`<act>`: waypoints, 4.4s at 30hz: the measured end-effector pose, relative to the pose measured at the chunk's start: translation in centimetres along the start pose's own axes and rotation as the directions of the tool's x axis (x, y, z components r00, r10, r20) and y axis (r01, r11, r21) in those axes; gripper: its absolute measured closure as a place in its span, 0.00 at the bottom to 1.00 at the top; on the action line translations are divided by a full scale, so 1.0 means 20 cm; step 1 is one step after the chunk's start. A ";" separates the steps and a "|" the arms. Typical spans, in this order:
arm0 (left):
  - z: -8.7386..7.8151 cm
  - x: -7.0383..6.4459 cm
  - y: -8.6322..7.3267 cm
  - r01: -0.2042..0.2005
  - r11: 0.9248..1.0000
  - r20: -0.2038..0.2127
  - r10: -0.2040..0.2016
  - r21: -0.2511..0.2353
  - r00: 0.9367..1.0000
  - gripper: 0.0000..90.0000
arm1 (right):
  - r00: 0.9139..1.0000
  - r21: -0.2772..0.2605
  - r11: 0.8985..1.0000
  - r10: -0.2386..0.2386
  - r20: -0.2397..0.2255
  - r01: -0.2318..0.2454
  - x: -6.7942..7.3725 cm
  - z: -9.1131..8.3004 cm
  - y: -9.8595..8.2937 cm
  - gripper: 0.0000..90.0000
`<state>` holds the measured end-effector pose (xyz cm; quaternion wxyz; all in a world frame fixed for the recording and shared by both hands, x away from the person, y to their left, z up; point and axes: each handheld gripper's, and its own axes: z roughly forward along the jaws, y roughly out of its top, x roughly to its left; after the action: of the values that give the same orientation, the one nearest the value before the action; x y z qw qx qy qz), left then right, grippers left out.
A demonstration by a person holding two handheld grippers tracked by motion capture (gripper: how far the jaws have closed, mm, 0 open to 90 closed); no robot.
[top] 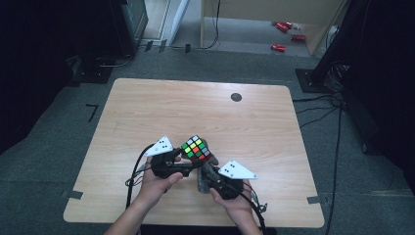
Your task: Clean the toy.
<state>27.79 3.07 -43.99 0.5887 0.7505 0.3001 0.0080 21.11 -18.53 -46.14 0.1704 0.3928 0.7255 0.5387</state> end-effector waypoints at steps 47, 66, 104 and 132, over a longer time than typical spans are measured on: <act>0.00 0.02 -0.01 0.028 1.000 0.043 -0.029 0.014 0.999 0.39 | 0.999 -0.040 0.999 -0.028 0.031 0.029 0.00 -0.02 0.00 0.84; -0.01 0.02 0.00 0.029 1.000 0.044 -0.029 0.012 0.999 0.39 | 0.996 -0.024 0.996 -0.089 -0.005 0.089 0.02 -0.02 0.01 0.84; 0.00 0.01 -0.01 0.015 0.999 0.039 -0.016 0.029 0.999 0.39 | 0.996 -0.064 0.998 -0.024 0.091 0.030 -0.04 -0.04 0.01 0.84; 0.02 0.04 -0.04 -0.019 0.996 -0.035 0.022 0.086 0.999 0.39 | 0.924 -0.036 0.999 0.024 0.383 -0.011 -0.43 -0.18 -0.03 0.83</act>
<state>28.36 3.19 -45.05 0.5505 0.7777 0.3031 0.0146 23.84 -27.36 -46.93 0.3106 0.4941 0.6656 0.4652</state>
